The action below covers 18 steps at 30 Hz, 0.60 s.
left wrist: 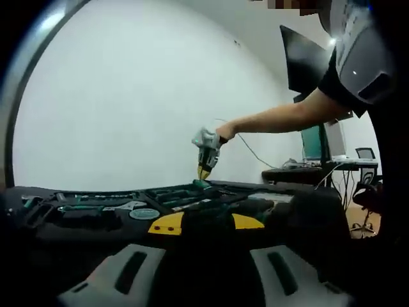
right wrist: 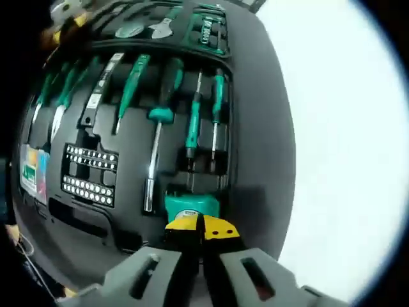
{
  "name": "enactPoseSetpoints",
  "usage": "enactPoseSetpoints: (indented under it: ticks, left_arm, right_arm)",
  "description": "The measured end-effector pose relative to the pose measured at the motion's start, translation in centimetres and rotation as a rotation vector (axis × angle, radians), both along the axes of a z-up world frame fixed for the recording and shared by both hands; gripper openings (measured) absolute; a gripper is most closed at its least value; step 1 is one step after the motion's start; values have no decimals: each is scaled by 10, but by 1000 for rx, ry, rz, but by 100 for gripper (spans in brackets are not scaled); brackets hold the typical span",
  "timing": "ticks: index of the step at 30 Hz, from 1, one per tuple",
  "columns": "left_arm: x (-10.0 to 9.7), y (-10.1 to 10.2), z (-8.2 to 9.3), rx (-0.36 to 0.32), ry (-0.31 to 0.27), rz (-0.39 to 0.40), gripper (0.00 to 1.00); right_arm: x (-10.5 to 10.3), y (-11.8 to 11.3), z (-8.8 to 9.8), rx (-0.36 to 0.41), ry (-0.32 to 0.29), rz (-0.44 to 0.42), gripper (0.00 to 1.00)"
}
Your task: Pick up the tools and put them into their designated positions in the toolbox.
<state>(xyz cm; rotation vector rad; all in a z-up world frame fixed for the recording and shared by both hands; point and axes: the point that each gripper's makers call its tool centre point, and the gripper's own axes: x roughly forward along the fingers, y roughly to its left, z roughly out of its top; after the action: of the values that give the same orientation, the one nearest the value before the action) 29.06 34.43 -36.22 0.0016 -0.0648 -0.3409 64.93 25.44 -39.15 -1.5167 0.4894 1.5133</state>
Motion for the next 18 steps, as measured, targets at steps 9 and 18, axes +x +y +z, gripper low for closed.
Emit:
enactPoseSetpoints:
  ticks: [9, 18]
  left_arm:
    - [1, -1, -2, 11, 8, 3, 26]
    - [1, -1, -4, 25, 15, 5, 26]
  right_arm:
    - [3, 4, -4, -55, -9, -54, 0]
    - [30, 24, -25, 59, -71, -63, 0]
